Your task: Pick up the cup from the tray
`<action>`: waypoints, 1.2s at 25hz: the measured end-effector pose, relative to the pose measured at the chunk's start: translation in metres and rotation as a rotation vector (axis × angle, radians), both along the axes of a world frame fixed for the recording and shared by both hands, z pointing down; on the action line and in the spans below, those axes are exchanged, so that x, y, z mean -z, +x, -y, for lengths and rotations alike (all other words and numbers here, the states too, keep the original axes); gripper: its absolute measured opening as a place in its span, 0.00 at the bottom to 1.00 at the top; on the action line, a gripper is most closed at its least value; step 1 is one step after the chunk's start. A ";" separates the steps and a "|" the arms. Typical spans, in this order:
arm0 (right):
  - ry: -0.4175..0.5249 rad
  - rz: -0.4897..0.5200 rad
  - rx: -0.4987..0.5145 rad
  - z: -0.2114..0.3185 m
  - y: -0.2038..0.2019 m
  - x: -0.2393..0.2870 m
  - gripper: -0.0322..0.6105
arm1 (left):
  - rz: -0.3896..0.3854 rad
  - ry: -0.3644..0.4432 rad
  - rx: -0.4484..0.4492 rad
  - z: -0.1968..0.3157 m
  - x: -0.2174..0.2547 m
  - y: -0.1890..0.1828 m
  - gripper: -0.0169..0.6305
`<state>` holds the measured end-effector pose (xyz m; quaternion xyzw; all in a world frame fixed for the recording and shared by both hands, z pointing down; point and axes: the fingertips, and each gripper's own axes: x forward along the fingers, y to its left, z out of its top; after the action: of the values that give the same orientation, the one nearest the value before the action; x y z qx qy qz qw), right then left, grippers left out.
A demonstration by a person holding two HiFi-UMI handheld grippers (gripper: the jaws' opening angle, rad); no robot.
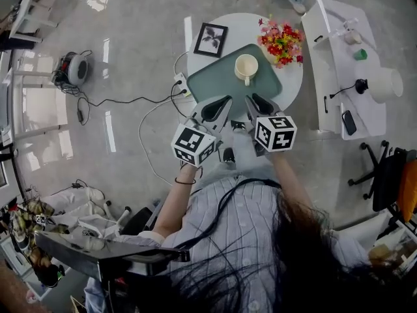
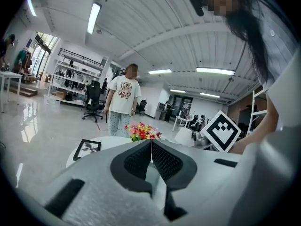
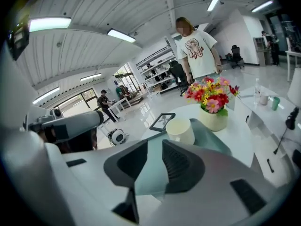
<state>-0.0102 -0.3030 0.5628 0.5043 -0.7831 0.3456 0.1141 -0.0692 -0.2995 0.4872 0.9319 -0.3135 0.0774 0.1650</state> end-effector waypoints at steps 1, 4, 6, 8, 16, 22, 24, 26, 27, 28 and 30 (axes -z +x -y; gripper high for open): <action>-0.014 0.004 -0.005 0.005 0.002 -0.007 0.17 | 0.002 -0.004 -0.002 0.005 -0.002 0.002 0.05; -0.034 -0.006 -0.028 0.024 0.009 -0.025 0.23 | 0.009 -0.010 -0.011 0.022 -0.009 0.007 0.05; -0.044 -0.012 -0.035 0.036 0.010 -0.037 0.32 | 0.018 -0.015 -0.014 0.030 -0.015 0.008 0.05; -0.057 -0.018 -0.033 0.045 0.010 -0.048 0.42 | 0.027 -0.022 -0.012 0.037 -0.022 0.008 0.05; -0.084 -0.111 -0.048 0.081 0.013 -0.087 0.64 | 0.027 -0.061 -0.008 0.062 -0.036 0.019 0.05; -0.105 -0.151 -0.080 0.100 0.016 -0.106 0.67 | 0.029 -0.074 -0.019 0.075 -0.039 0.025 0.05; -0.116 -0.165 -0.071 0.103 0.015 -0.112 0.68 | 0.035 -0.075 -0.023 0.079 -0.040 0.026 0.05; -0.118 -0.195 -0.038 0.106 0.011 -0.119 0.69 | 0.045 -0.078 -0.023 0.082 -0.043 0.024 0.05; -0.119 -0.211 -0.025 0.107 0.010 -0.123 0.70 | 0.048 -0.080 -0.020 0.084 -0.044 0.024 0.05; -0.122 -0.226 -0.019 0.109 0.010 -0.126 0.70 | 0.051 -0.084 -0.016 0.087 -0.046 0.023 0.05; -0.131 -0.255 -0.017 0.112 0.013 -0.131 0.71 | 0.053 -0.092 -0.007 0.091 -0.049 0.023 0.05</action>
<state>0.0023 -0.4149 0.6940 0.5423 -0.7336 0.3301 0.2425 -0.0463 -0.3905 0.5361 0.9221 -0.3106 0.1169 0.1991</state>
